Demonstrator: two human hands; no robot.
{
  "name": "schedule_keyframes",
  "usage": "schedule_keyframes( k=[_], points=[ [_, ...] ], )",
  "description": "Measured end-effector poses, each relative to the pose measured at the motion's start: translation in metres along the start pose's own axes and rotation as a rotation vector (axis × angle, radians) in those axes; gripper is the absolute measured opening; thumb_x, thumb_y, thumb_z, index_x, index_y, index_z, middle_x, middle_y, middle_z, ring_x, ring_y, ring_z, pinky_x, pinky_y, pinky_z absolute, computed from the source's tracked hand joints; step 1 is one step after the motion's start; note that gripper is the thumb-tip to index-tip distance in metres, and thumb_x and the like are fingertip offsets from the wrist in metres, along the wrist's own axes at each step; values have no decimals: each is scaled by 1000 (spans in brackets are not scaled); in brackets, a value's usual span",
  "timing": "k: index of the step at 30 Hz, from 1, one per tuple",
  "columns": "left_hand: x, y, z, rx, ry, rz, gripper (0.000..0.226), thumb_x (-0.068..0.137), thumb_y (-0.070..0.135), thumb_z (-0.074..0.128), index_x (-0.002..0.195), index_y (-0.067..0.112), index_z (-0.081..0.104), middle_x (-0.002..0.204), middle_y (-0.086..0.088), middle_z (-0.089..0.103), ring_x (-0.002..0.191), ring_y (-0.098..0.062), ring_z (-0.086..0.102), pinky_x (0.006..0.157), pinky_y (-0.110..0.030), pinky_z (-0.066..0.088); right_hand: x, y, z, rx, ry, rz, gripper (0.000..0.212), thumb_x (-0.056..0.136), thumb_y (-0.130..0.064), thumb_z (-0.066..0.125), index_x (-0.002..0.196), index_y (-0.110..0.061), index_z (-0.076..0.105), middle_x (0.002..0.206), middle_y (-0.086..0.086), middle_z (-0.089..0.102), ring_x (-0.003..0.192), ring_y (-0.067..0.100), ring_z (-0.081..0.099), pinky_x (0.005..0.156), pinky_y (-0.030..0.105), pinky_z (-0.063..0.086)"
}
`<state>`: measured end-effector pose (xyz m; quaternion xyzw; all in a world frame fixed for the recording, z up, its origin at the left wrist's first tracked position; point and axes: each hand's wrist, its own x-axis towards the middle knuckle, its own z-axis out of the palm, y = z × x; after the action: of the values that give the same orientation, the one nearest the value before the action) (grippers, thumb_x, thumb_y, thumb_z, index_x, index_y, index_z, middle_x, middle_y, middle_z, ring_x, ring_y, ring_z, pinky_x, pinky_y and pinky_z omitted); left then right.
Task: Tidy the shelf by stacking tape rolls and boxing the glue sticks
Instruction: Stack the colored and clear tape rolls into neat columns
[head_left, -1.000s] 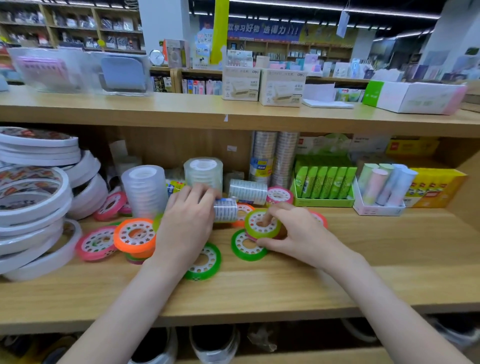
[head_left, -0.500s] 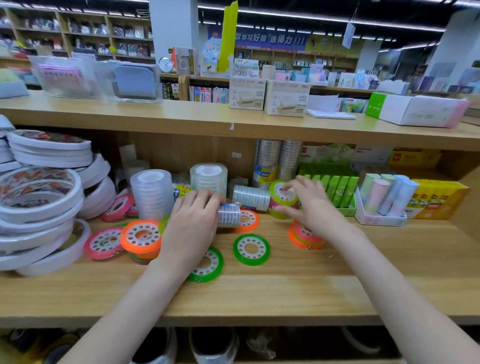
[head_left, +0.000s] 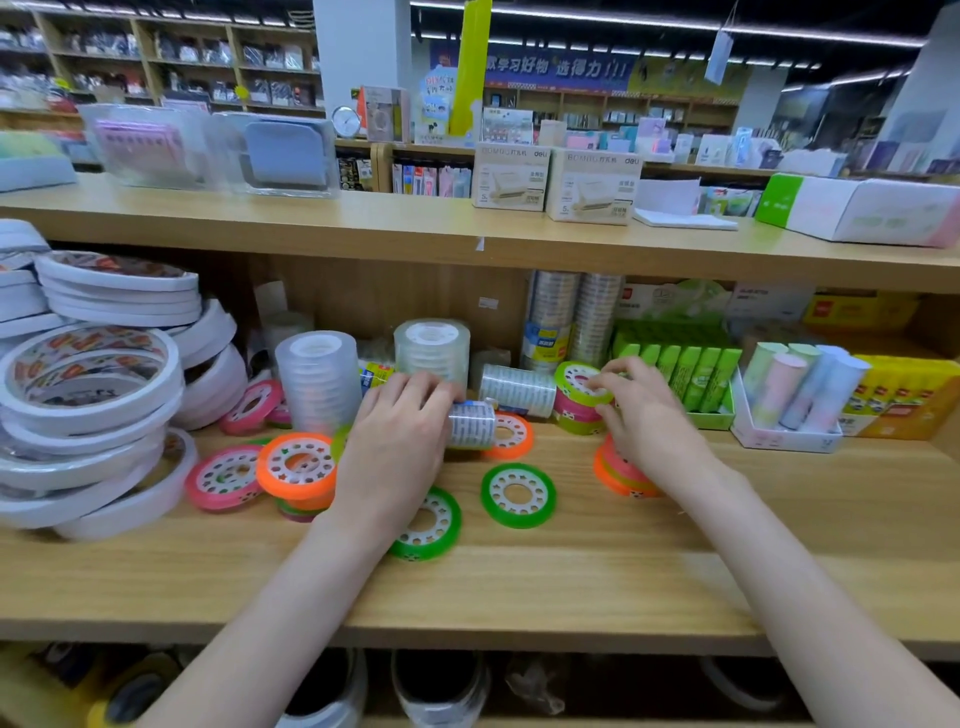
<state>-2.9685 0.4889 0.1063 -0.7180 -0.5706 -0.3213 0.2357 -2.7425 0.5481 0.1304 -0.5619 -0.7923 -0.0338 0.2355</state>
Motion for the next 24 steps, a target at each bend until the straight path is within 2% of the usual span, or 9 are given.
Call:
schedule_keyframes(
  k=[4, 6, 8, 11, 13, 16, 19, 22, 24],
  points=[
    [-1, -1, 1, -14, 18, 2, 25, 84, 14, 39, 94, 13, 63, 89, -5, 61, 84, -25, 57, 71, -37, 47, -10, -13, -8, 112, 162, -172, 30, 89, -14, 56, 119, -10, 57, 121, 4, 54, 114, 21, 44, 98, 29, 34],
    [-1, -2, 2, -16, 22, 2, 26, 84, 13, 39, 94, 13, 63, 89, -5, 61, 84, -26, 57, 71, -37, 47, -16, -29, -6, 230, -8, -296, 31, 91, -29, 54, 118, -16, 58, 119, -3, 58, 113, 16, 44, 100, 31, 34],
    [-1, -2, 2, -16, 23, 3, 25, 84, 13, 40, 94, 13, 63, 89, -5, 61, 83, -26, 56, 71, -37, 46, -21, -38, 4, 248, -252, -317, 45, 88, -43, 53, 129, -24, 49, 124, -9, 53, 114, 12, 35, 102, 34, 32],
    [-2, -2, 3, -16, 27, 6, 24, 84, 13, 41, 94, 13, 63, 89, -5, 61, 84, -26, 56, 71, -37, 46, -27, -40, 10, 210, -384, -285, 57, 84, -51, 54, 136, -33, 38, 128, -4, 49, 110, 10, 29, 102, 34, 32],
    [-2, -2, 3, -10, 34, 2, 21, 84, 11, 44, 94, 14, 63, 88, -4, 60, 84, -25, 55, 71, -36, 45, -30, -40, 4, 140, -387, -311, 52, 86, -47, 55, 133, -28, 43, 128, -4, 51, 115, 13, 31, 101, 34, 32],
    [-1, -2, 5, 7, 26, -6, 15, 82, 3, 59, 93, 12, 65, 86, -6, 61, 81, -26, 56, 68, -37, 47, -33, -41, -5, 29, -359, -412, 38, 88, -40, 55, 122, -23, 51, 124, -7, 54, 117, 18, 39, 105, 36, 30],
    [-1, -3, 5, 11, 13, 49, 16, 82, 4, 59, 95, 12, 65, 87, -7, 62, 81, -27, 57, 68, -38, 48, -38, -37, -12, -19, -346, -407, 30, 92, -28, 53, 121, -21, 52, 127, -8, 53, 120, 14, 42, 106, 23, 19],
    [-1, -4, 5, -44, -3, 122, 19, 86, 9, 51, 99, 12, 65, 92, -5, 63, 86, -25, 57, 72, -37, 48, -47, -28, -16, 31, -285, -363, 34, 92, -23, 52, 126, -23, 50, 134, -9, 47, 124, 9, 39, 103, 21, 26],
    [0, -3, 6, -71, 19, 132, 18, 84, 7, 56, 98, 11, 66, 92, -6, 64, 85, -25, 59, 72, -38, 50, -57, -24, -19, 64, -154, -323, 35, 91, -32, 53, 124, -23, 51, 127, -9, 49, 118, 8, 42, 98, 22, 34]
  ],
)
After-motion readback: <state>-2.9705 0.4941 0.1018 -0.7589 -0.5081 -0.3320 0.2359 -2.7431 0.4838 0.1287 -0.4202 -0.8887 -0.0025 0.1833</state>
